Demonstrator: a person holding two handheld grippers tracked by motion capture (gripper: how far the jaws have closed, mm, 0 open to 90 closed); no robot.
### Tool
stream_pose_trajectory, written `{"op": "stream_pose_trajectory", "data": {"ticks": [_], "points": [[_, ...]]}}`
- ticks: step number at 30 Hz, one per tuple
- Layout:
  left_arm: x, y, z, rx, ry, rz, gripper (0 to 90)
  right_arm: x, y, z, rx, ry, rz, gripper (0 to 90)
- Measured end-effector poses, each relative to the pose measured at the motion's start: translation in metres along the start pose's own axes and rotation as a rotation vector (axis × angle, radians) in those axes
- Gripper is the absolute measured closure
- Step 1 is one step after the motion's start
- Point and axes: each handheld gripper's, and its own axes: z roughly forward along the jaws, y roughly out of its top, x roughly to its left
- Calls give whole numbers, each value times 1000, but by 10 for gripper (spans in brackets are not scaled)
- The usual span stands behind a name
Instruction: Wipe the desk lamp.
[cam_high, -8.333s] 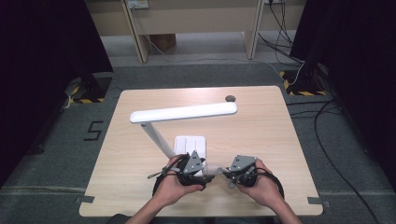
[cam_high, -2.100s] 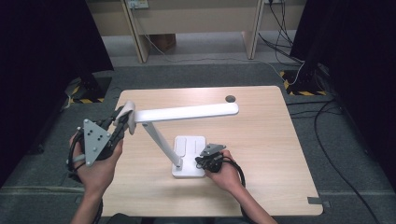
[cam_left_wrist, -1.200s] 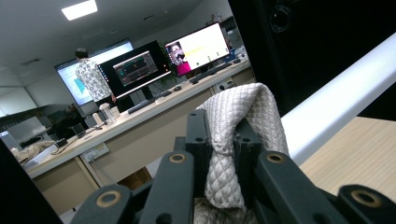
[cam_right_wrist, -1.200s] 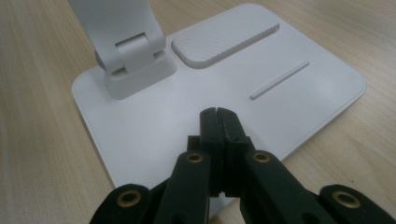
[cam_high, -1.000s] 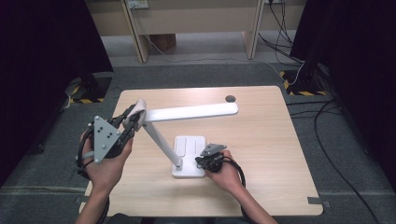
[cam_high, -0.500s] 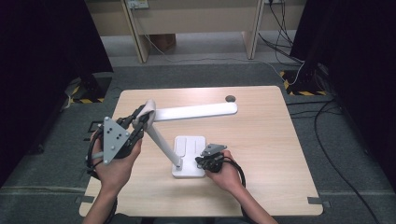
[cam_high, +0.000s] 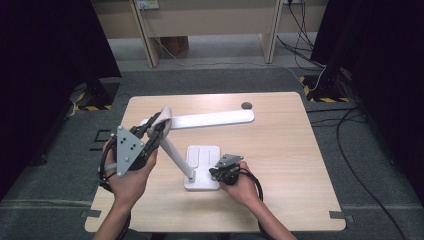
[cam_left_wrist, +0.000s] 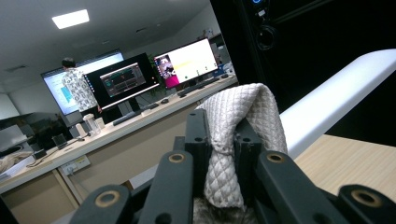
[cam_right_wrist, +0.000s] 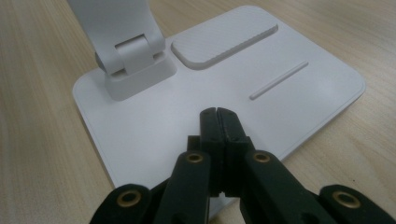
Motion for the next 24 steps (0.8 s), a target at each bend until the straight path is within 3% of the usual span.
{"op": "stream_pose_trajectory", "data": {"ticks": [24], "points": [[-16, 4, 12, -15, -13, -14, 802, 0, -1, 0, -7, 0, 4, 900]]}}
